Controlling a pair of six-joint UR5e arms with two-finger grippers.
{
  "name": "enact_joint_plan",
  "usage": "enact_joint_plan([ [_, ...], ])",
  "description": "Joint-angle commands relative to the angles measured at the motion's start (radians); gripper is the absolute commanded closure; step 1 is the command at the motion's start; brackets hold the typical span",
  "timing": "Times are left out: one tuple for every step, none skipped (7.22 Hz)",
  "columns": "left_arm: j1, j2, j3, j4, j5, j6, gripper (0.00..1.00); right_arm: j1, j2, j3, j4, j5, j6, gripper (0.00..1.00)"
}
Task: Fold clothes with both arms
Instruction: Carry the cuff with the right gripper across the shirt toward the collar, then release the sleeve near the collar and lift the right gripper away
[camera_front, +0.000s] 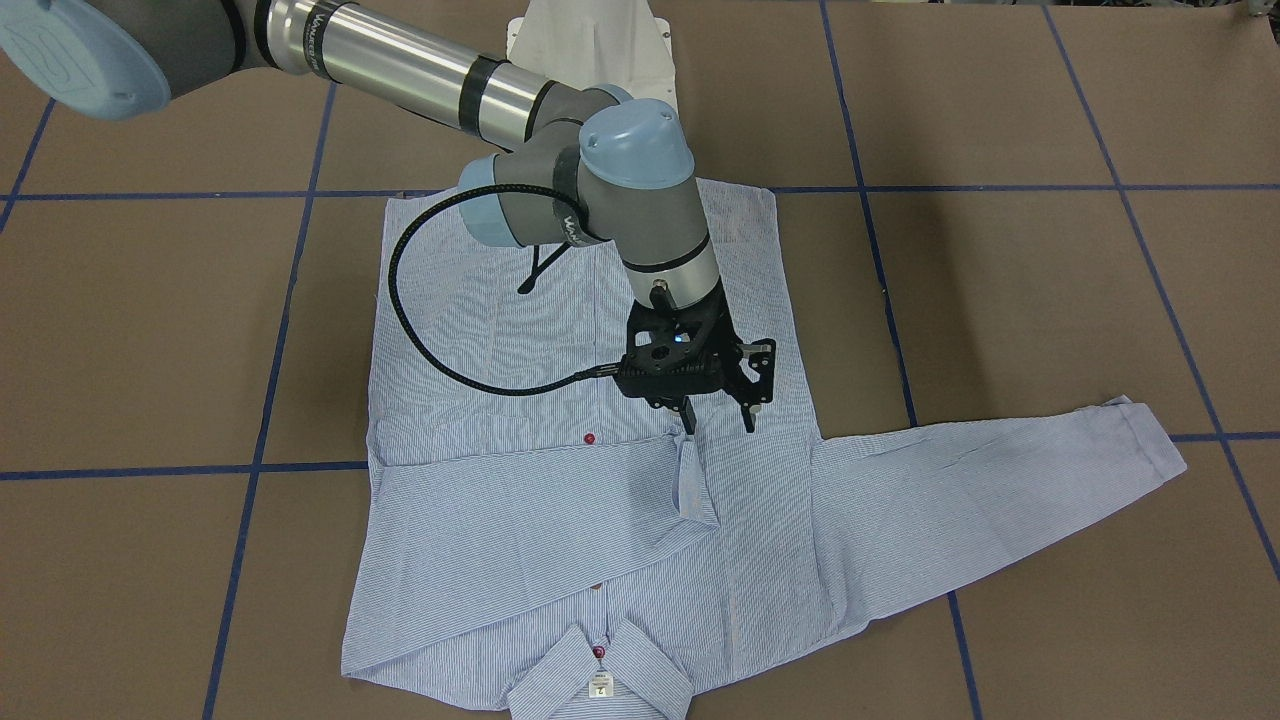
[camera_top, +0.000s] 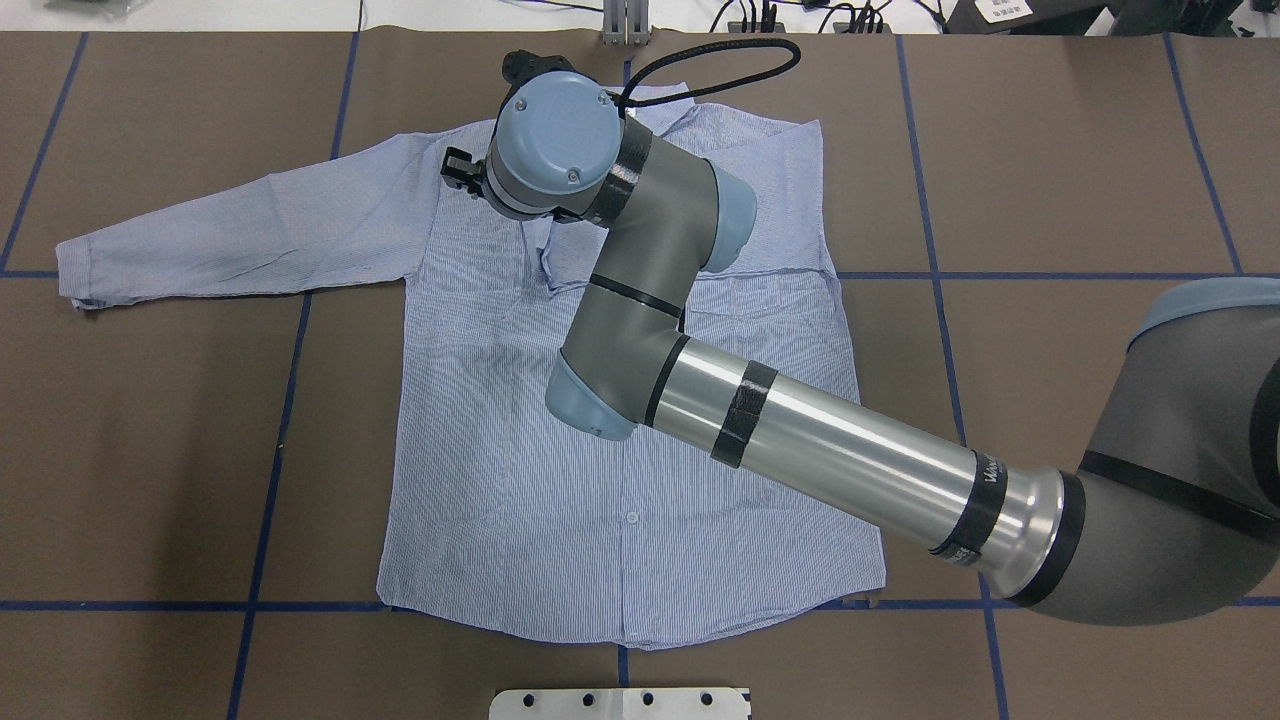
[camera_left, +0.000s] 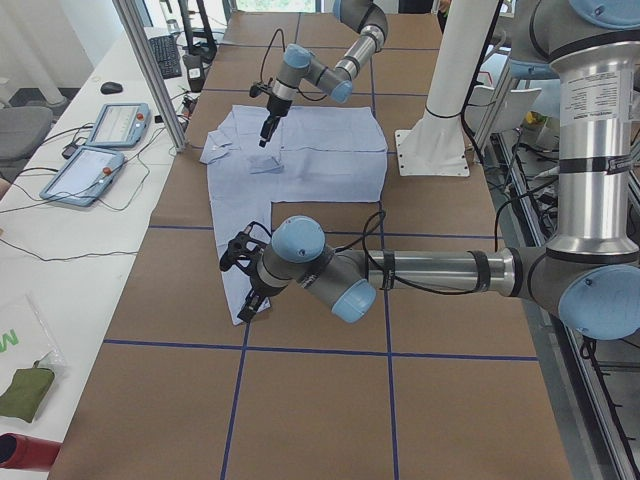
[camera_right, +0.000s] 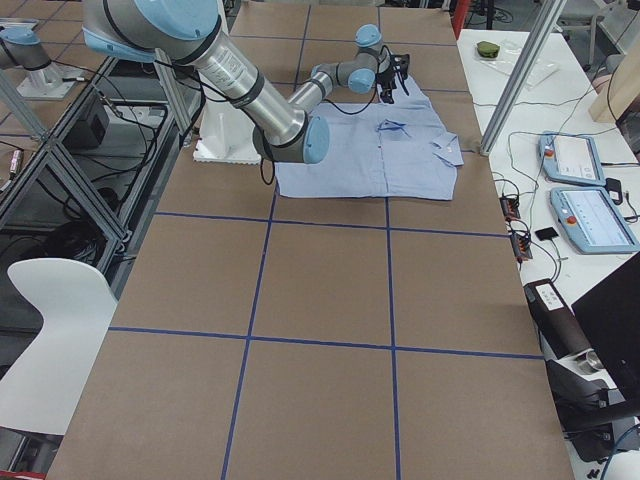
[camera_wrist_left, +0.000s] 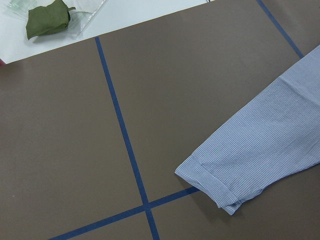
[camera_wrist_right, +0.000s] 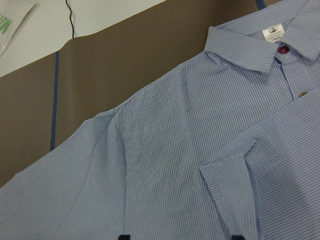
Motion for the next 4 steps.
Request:
enact_joint_plan([
  [0.007,0.000,-0.003,-0.002,-0.022,-0.009,0.00,0.013,0.000,0.013,-0.003,0.001,0.099,0.01],
  [0.016,0.000,0.005,0.000,-0.021,-0.096,0.00,0.037,-0.039,0.051,-0.009,0.013,0.114,0.01],
  [0.078,-0.006,0.007,-0.011,-0.012,-0.161,0.00,0.062,-0.134,0.132,-0.013,0.033,0.113,0.01],
  [0.124,-0.016,0.034,-0.017,-0.009,-0.225,0.00,0.097,-0.214,0.200,-0.014,0.088,0.110,0.01],
])
